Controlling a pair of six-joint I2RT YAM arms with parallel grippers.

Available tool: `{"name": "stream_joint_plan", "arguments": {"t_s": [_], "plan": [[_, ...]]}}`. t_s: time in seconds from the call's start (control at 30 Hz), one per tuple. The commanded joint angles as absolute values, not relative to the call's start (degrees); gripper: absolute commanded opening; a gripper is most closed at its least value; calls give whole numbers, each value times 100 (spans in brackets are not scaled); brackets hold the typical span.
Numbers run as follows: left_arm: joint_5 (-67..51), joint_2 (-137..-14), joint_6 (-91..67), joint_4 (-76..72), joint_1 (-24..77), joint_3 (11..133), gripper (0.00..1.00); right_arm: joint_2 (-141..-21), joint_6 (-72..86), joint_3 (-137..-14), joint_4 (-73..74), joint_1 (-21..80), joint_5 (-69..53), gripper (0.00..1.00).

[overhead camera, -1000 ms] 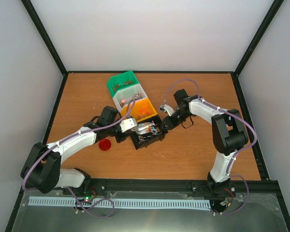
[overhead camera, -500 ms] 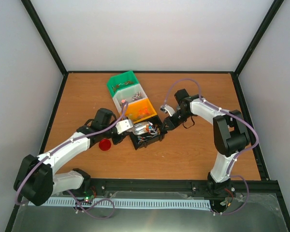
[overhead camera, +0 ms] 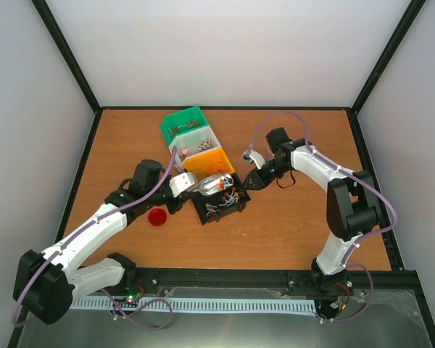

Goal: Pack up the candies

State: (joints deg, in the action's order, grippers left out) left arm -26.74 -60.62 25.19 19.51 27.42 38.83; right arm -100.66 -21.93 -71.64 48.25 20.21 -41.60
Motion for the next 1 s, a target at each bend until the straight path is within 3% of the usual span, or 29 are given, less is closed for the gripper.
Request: {"name": "stream_joint_plan", "arguments": {"t_s": [0.0, 0.3, 0.67, 0.97], "plan": [[-3115, -5908, 2087, 1775, 2698, 4313, 1, -9863, -2386, -7396, 4866, 1940, -4238, 27], [-3308, -6697, 1472, 1435, 2708, 5188, 1, -9602, -2252, -7498, 4828, 1612, -4253, 27], [-2939, -8360, 2078, 3382, 2773, 7630, 1, -9455, -1779, -7967, 4559, 572, -4649, 28], [-2754, -9610, 2130, 4163, 2957, 9199, 1, -9782, -955, -8184, 3938, -337, -4884, 29]]}}
